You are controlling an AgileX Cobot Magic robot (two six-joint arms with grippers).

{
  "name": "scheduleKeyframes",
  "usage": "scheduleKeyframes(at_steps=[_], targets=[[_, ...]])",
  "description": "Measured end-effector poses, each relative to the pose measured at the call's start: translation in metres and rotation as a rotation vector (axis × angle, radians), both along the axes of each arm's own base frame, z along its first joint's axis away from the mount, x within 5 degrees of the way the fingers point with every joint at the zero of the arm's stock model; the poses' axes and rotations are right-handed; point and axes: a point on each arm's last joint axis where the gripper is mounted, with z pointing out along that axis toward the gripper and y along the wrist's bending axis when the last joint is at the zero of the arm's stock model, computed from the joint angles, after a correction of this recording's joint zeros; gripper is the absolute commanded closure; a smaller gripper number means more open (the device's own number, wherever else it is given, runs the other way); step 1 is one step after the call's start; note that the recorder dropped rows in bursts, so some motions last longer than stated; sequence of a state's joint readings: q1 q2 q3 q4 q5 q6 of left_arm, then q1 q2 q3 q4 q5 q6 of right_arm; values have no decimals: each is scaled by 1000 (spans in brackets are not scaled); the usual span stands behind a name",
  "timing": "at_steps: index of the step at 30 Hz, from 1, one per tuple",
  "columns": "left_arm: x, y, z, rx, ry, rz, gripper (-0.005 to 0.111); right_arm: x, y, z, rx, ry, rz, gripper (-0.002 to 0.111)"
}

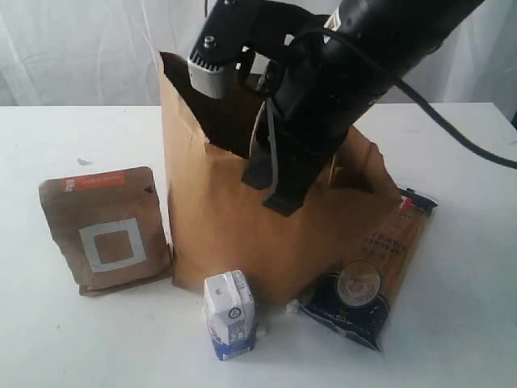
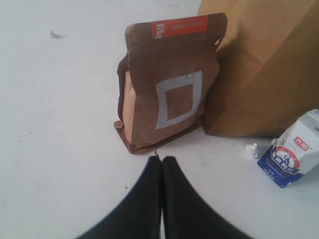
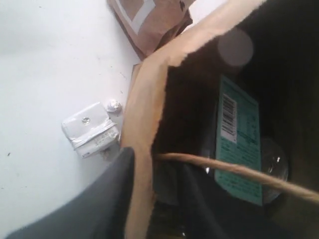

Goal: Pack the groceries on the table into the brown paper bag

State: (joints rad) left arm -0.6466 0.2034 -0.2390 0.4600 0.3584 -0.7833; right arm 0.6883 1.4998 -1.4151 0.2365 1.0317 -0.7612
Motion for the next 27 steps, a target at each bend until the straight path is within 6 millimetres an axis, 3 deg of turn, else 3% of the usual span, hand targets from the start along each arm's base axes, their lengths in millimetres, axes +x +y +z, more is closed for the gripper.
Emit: scheduleKeyframes(at_steps=[2,15,27], targets=[[0,0,0,0,0,0,106,-2,-1,3,11,2,-1,42],[0,0,0,-1,-2,-1,106,-26,-12,34,135,7,-23,45],[0,0,0,-1,-2,-1,106,-40,-20,35,95,97,-15,45]])
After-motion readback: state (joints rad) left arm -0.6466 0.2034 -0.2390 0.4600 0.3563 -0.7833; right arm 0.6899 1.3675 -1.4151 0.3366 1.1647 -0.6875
